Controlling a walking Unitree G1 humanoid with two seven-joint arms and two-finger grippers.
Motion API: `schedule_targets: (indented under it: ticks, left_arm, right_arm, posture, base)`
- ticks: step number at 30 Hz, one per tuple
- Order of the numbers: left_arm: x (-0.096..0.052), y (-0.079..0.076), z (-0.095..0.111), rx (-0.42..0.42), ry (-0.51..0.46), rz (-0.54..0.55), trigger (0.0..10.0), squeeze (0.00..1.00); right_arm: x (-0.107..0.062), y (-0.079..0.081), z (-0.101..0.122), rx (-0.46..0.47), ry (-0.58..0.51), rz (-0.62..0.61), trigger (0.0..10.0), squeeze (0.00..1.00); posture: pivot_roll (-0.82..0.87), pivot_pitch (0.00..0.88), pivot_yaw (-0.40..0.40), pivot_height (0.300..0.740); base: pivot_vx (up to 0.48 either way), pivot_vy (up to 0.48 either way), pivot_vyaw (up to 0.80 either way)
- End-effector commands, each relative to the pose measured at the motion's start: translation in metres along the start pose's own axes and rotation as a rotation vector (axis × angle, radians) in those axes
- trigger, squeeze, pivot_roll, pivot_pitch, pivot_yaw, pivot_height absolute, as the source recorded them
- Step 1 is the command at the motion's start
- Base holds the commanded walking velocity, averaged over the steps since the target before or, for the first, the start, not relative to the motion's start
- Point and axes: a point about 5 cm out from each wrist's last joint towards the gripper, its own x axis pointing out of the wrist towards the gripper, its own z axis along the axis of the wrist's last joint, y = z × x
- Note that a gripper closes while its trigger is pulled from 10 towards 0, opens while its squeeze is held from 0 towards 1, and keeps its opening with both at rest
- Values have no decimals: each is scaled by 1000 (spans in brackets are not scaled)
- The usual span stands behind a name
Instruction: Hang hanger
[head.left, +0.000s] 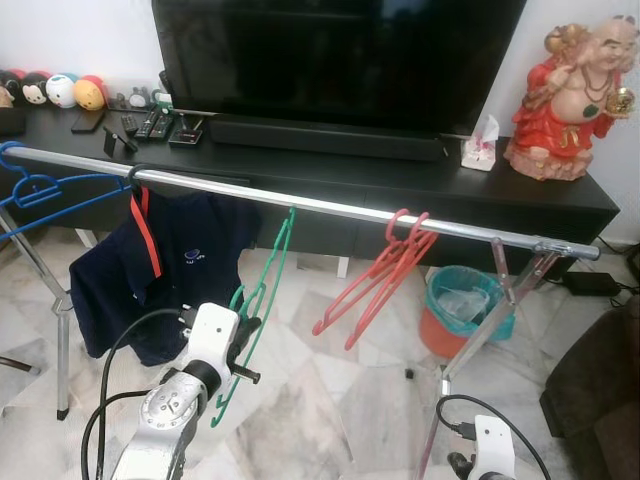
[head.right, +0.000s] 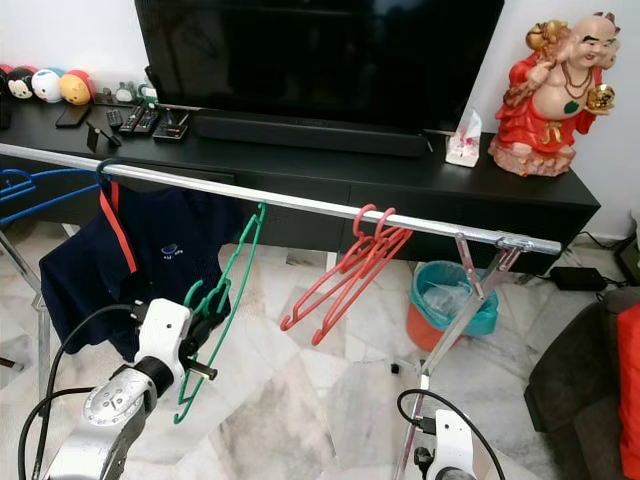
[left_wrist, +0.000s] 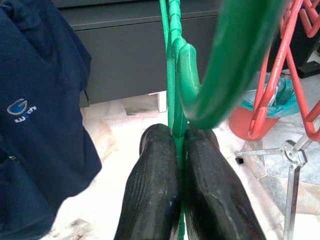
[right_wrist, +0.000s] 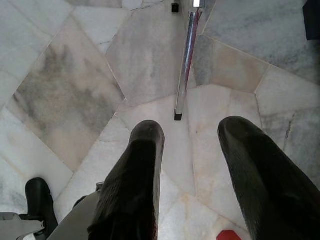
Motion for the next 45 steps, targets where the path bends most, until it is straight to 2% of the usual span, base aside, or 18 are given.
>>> schedule_targets:
  ticks: [1,4,22,26,33,45]
  left_arm:
    - [3,0,9,21,-26,2,10000,0]
    - [3,0,9,24,-27,5,10000,0]
    - [7,-5,10,34,-30,-14,10000,0]
    - [7,-7,9,38,-25,-27,10000,0]
    - [8,-8,8,25,-22,-29,10000,0]
    - [8,-9,12,22,-49,-37,10000,0]
  right_arm:
    - [0,-4,1,-5,-10,-2,10000,0]
    - [0,-4,3,-32,-26,0,10000,0]
    - [0,-3,1,-27,-9,8,10000,0]
    - [0,-4,0,6,-6,-1,10000,0]
    - [0,-4,-1,9,2,-5,10000,0]
    - [0,-4,-1,-2,6,-5,10000,0]
  posture:
    - [81,0,-72,740]
    - [81,0,-72,740]
    - [83,0,-72,740]
    - [83,0,-74,740]
    - [83,0,-74,740]
    - [83,0,-72,740]
  base:
    - [0,0,0]
    - [0,0,0]
    - [0,0,782]
    - [0,0,0]
    - [0,0,0]
    - [0,0,-800]
